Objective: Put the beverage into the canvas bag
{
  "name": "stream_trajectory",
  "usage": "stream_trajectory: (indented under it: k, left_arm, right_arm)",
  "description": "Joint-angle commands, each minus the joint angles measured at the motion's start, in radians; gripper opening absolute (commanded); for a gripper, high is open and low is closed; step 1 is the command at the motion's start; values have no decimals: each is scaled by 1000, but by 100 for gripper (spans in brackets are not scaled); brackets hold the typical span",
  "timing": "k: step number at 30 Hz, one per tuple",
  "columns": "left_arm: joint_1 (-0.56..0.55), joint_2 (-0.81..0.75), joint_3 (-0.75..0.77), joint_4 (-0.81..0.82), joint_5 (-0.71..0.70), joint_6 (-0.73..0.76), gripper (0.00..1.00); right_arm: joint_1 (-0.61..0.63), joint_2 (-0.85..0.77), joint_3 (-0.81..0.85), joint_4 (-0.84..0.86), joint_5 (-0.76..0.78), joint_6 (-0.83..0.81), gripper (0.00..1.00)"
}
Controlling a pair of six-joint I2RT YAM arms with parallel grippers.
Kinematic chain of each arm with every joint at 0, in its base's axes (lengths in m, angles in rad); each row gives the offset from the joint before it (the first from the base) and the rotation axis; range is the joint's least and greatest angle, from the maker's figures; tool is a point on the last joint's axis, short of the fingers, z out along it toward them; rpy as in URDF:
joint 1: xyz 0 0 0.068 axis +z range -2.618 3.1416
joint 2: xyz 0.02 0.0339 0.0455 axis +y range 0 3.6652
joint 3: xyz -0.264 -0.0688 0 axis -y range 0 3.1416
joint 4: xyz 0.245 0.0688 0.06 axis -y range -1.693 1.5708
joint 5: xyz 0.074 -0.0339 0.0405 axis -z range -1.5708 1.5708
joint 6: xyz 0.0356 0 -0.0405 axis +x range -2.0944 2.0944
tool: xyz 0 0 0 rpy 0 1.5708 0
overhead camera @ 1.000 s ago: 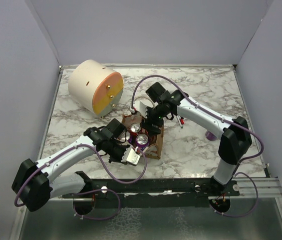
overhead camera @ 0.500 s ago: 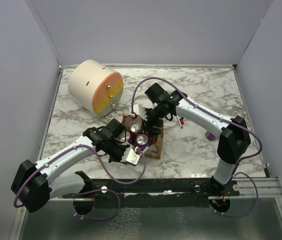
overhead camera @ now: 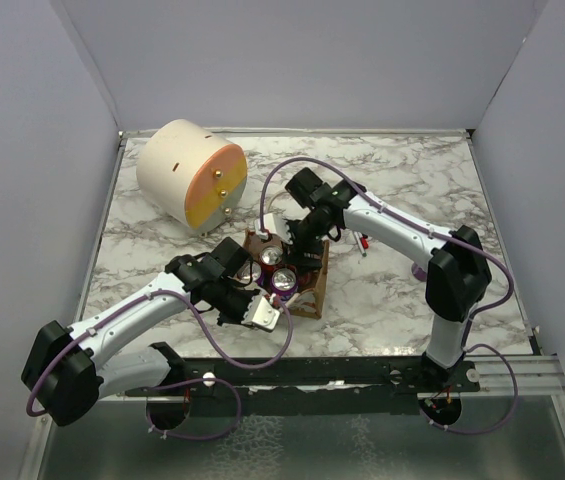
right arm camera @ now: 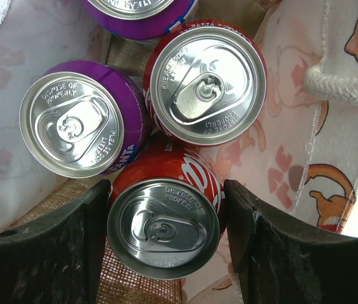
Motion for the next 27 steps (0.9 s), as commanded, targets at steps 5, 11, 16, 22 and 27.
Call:
stream_trajectory:
  k: [5,11,16,22,27]
  left_arm:
    - [0,-18,-11,-10,40,7,3]
    - [-1,-20,-10,-13,41,6,3]
    - [-1,-24,-12,-12,41,7,3]
    - [-1,-26,-13,-10,43,5,3]
    - [-1,-31,-14,-11,41,5,3]
  right_arm:
    - [6,9,0,18,-53,-25,35]
    - [6,27,-12,34,-58,-23,40]
    - [6,30,-30,41,-64,-21,44]
    - [6,32,-63,64,-54,-10,50]
    - [6,42,-70,75,-55,-1,55]
